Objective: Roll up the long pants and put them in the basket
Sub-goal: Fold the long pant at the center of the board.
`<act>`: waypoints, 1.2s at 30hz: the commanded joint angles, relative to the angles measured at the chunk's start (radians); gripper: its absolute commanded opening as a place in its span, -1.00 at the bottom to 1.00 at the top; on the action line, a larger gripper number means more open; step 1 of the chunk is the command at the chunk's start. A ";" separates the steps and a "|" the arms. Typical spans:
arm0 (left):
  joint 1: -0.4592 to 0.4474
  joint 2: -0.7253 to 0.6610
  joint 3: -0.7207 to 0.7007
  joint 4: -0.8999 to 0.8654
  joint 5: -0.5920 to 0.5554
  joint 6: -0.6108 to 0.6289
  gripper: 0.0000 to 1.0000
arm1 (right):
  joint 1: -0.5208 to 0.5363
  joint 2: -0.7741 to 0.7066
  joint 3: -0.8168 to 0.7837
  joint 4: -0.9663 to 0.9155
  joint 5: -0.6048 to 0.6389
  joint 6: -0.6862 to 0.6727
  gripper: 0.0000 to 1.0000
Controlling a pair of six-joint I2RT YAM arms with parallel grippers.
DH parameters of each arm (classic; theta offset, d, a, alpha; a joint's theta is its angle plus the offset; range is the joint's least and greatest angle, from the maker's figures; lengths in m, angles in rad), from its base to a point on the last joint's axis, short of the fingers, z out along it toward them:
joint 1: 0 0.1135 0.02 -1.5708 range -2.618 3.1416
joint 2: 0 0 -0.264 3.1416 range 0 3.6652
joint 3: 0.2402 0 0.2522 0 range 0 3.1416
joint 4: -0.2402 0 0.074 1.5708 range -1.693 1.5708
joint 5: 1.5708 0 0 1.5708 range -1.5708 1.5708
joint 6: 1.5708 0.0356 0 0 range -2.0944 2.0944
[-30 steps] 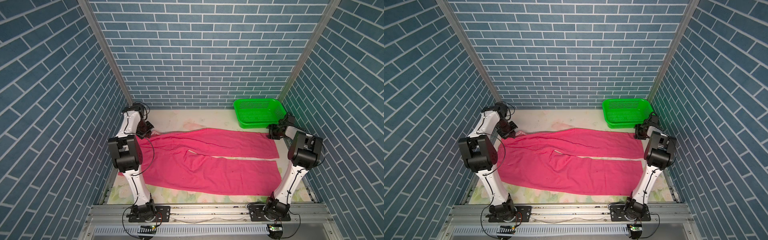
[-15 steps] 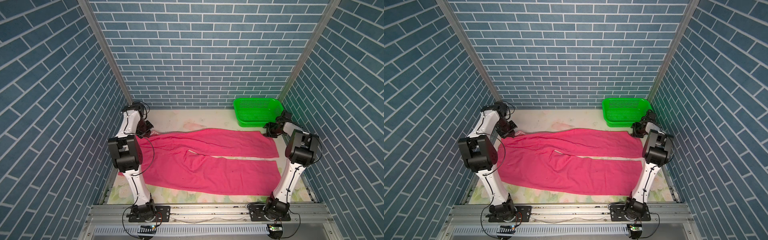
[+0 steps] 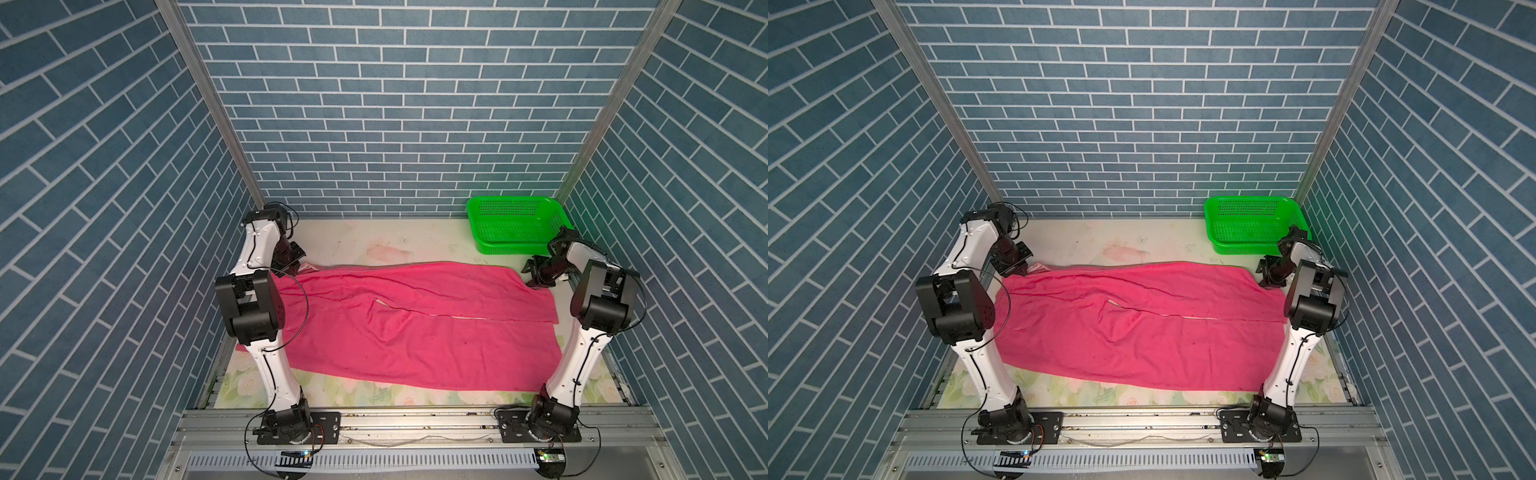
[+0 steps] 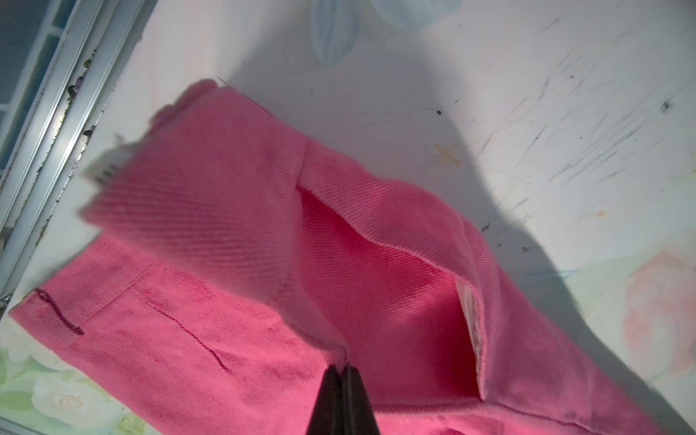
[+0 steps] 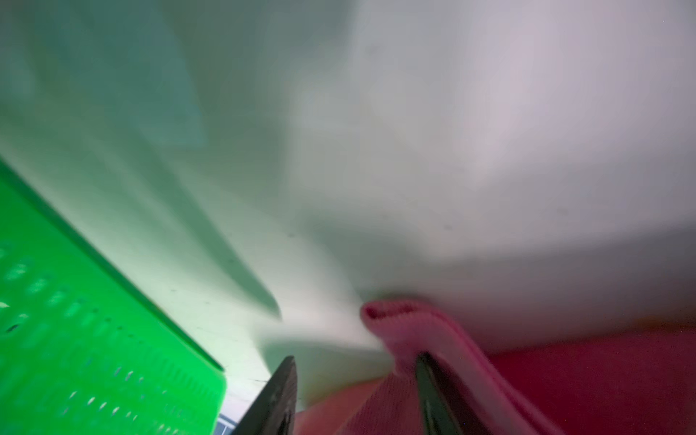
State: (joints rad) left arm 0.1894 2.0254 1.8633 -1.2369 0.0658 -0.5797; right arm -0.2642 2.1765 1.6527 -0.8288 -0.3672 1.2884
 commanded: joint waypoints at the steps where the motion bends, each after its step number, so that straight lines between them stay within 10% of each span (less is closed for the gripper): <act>1: 0.018 -0.032 -0.017 -0.047 -0.044 0.016 -1.00 | -0.010 0.040 0.024 -0.200 0.144 -0.047 0.02; 9: 0.018 -0.052 -0.042 -0.052 -0.058 0.017 -1.00 | -0.012 0.150 0.229 -0.465 0.237 -0.146 -0.24; 19: 0.017 -0.034 -0.022 -0.048 -0.058 0.020 -1.00 | -0.012 0.118 0.132 -0.345 0.199 -0.125 -0.17; 22: 0.018 -0.035 -0.017 -0.050 -0.061 0.020 -1.00 | -0.012 0.125 0.137 -0.334 0.195 -0.124 -0.38; 24: 0.018 -0.036 -0.020 -0.051 -0.064 0.021 -1.00 | -0.012 0.130 0.139 -0.331 0.195 -0.121 -1.00; 36: 0.018 -0.072 -0.018 -0.068 -0.109 0.022 -1.00 | -0.012 0.096 0.337 -0.428 0.274 -0.196 -1.00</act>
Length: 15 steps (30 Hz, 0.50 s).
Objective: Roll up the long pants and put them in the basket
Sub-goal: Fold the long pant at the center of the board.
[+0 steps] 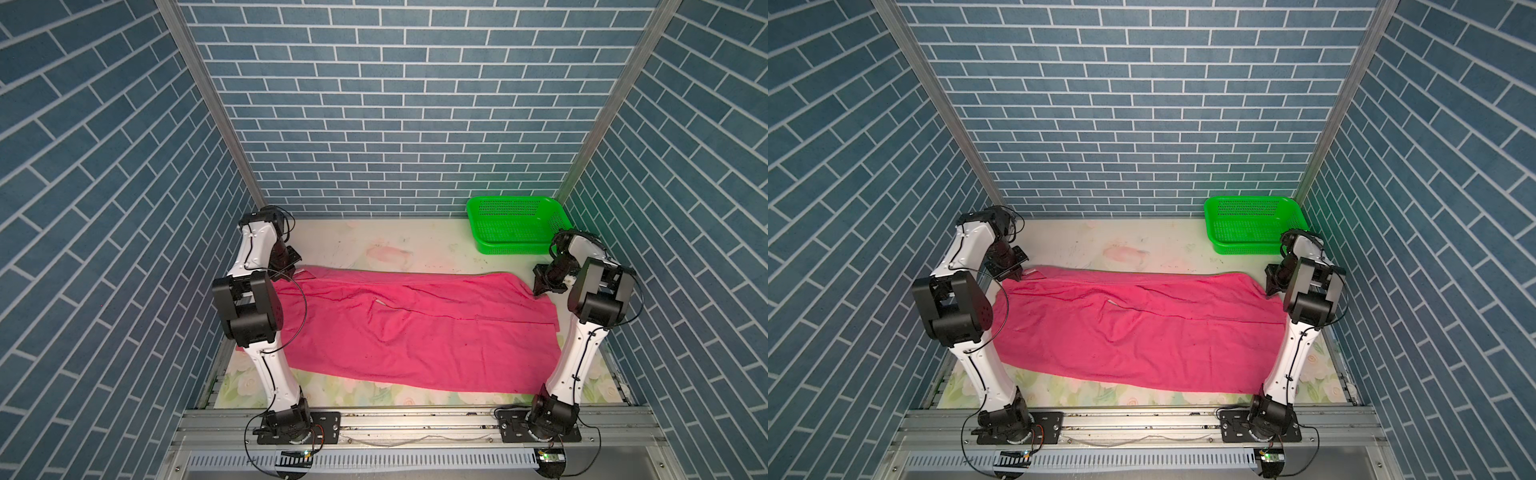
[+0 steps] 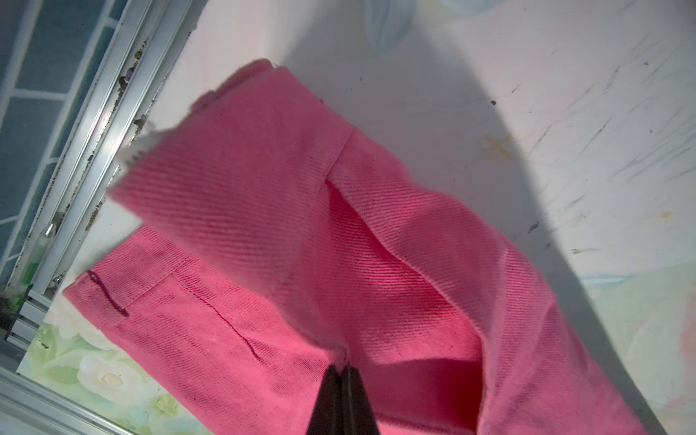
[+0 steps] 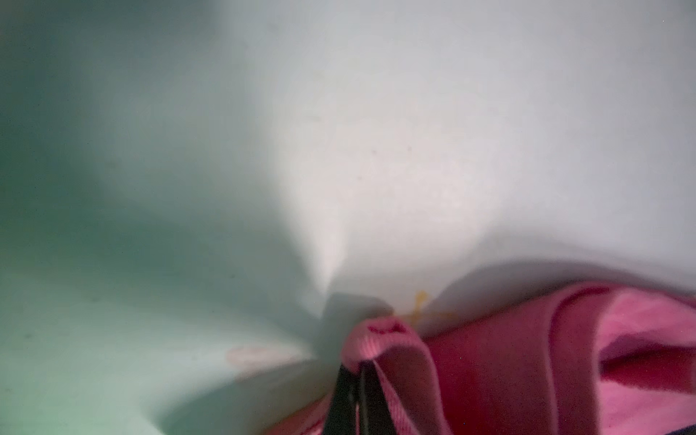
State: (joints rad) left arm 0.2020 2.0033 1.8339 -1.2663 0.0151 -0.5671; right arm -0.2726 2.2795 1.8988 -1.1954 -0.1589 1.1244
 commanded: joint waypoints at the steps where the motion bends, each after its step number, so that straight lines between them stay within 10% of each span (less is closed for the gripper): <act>1: 0.004 -0.053 0.012 -0.040 -0.066 0.010 -1.00 | -0.004 -0.006 0.145 -0.074 0.065 -0.047 -1.00; 9: 0.005 -0.084 0.010 -0.054 -0.074 0.010 -1.00 | -0.011 0.094 0.687 -0.361 0.122 -0.146 -1.00; 15: 0.003 -0.194 -0.117 -0.054 -0.056 0.010 -1.00 | -0.013 -0.161 0.292 -0.300 0.111 -0.201 -1.00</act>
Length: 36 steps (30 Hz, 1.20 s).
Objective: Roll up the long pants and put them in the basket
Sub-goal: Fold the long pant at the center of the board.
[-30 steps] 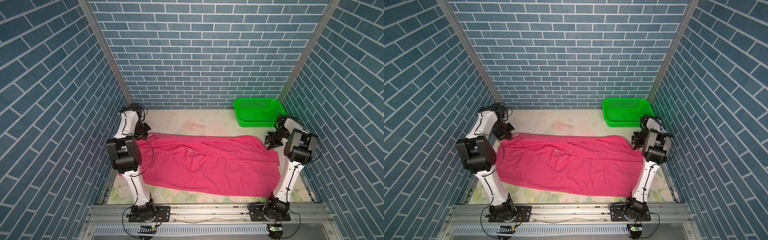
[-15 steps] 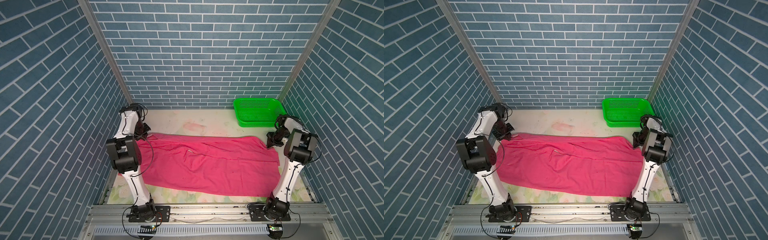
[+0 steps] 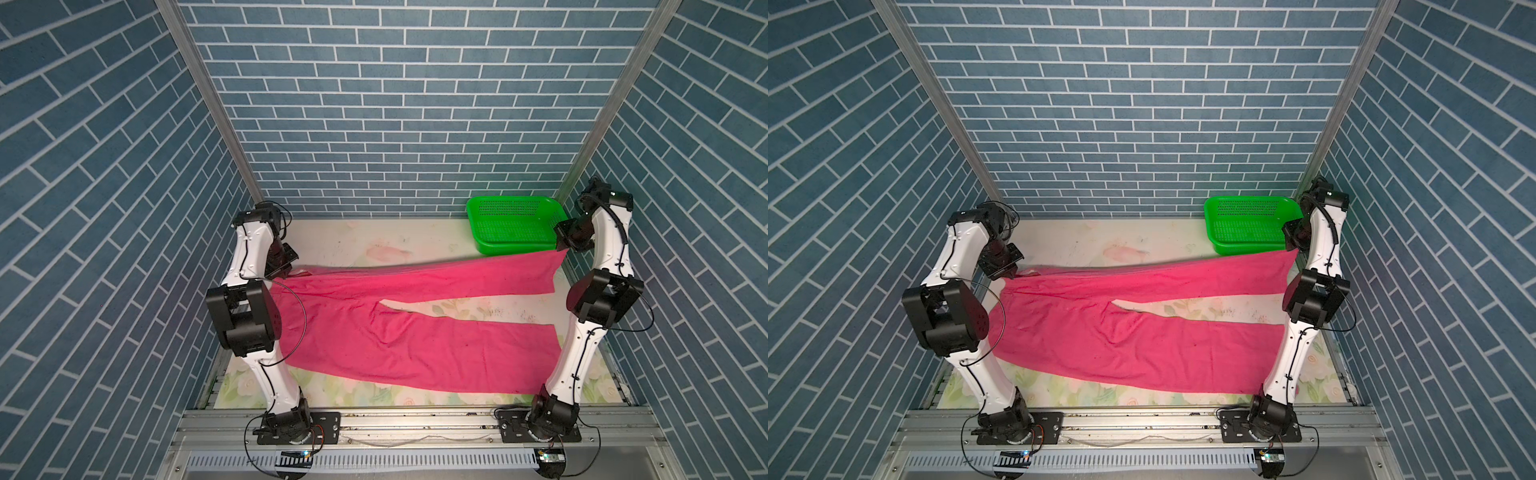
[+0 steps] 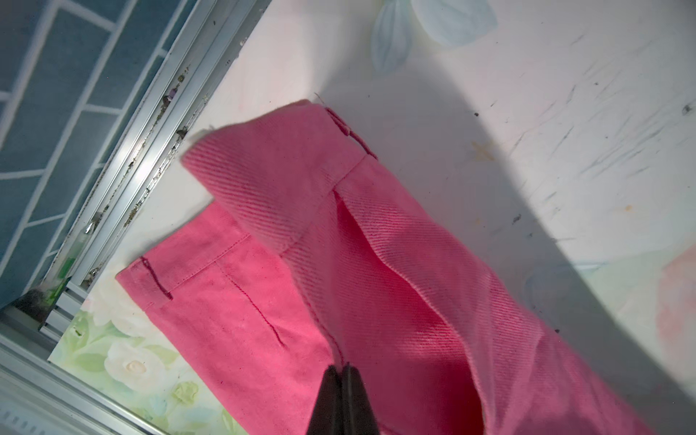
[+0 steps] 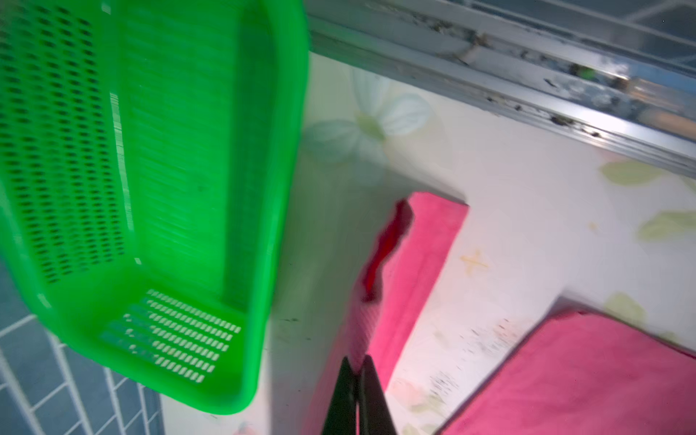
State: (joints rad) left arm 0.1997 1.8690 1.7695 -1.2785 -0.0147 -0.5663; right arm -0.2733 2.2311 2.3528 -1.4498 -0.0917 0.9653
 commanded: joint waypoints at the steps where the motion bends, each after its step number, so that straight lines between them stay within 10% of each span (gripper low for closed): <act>1: 0.006 -0.084 -0.086 -0.043 -0.018 0.010 -1.00 | -0.012 -0.173 -0.279 -0.007 0.035 -0.040 -1.00; 10: 0.007 -0.314 -0.350 -0.046 0.031 0.023 -1.00 | -0.011 -0.525 -0.839 0.035 -0.013 -0.066 -1.00; 25: 0.062 -0.096 0.148 -0.046 0.037 0.009 -1.00 | -0.015 -0.470 -0.536 -0.057 -0.023 -0.096 -1.00; 36: 0.101 -0.310 -0.161 -0.048 0.075 0.022 -1.00 | -0.051 -0.579 -0.576 -0.169 -0.017 -0.152 -1.00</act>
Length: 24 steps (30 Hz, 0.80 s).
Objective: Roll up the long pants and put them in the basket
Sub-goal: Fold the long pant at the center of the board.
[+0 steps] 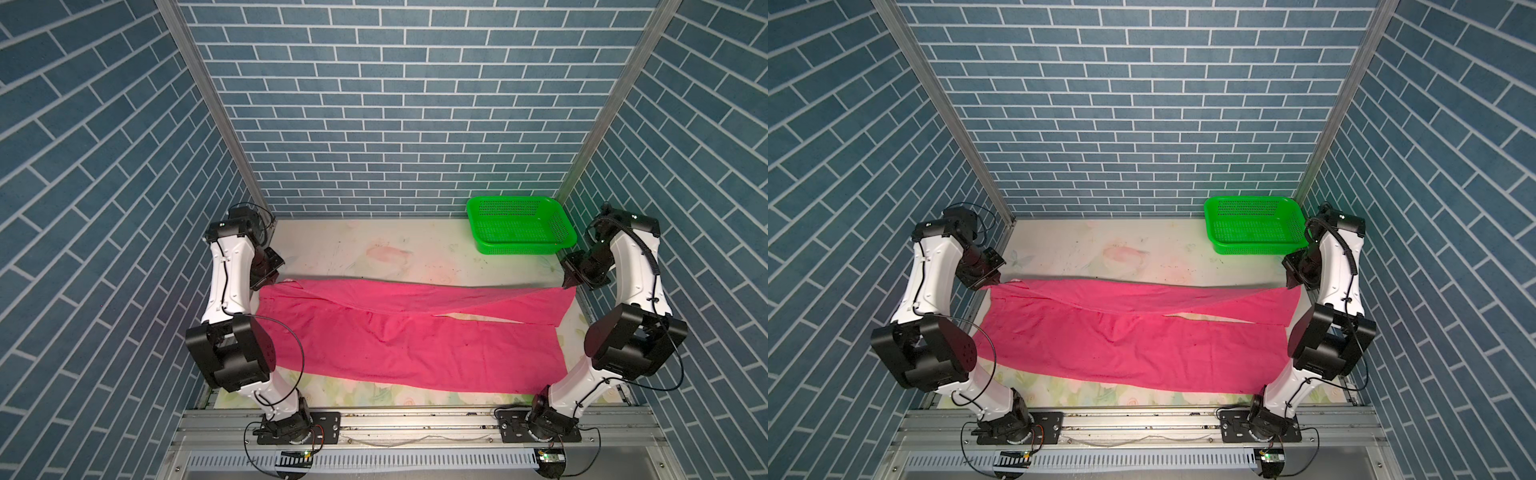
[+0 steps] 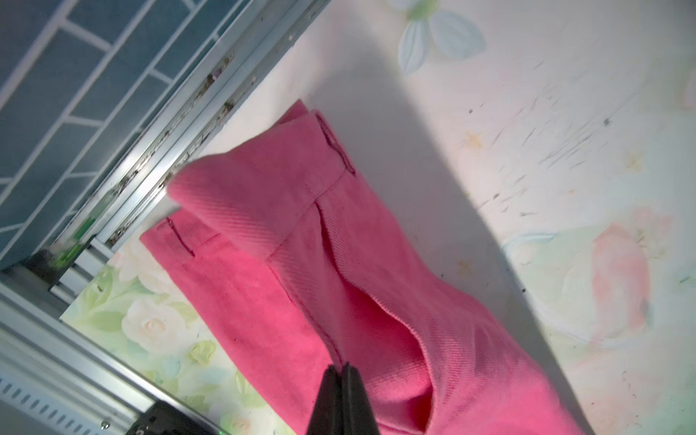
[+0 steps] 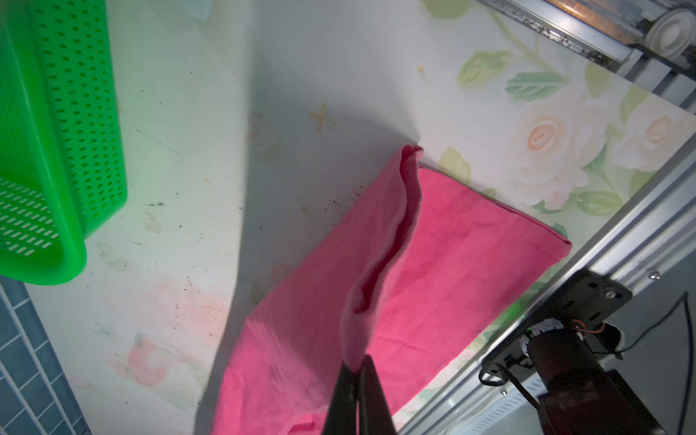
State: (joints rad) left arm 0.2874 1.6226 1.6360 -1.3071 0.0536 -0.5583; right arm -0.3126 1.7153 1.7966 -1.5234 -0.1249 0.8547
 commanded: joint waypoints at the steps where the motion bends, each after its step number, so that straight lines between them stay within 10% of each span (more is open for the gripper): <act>1: 0.022 -0.075 -0.039 -0.018 0.015 0.014 -1.00 | -0.017 -0.074 -0.027 -0.103 0.019 -0.049 -1.00; 24: 0.138 -0.186 0.113 -0.018 0.099 0.033 -1.00 | -0.083 -0.209 0.046 -0.207 -0.081 -0.082 -1.00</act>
State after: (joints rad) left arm 0.4194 1.4715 1.7683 -1.3247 0.1539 -0.5392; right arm -0.3885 1.5421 1.8565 -1.6020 -0.2001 0.7872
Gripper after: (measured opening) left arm 0.050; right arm 0.043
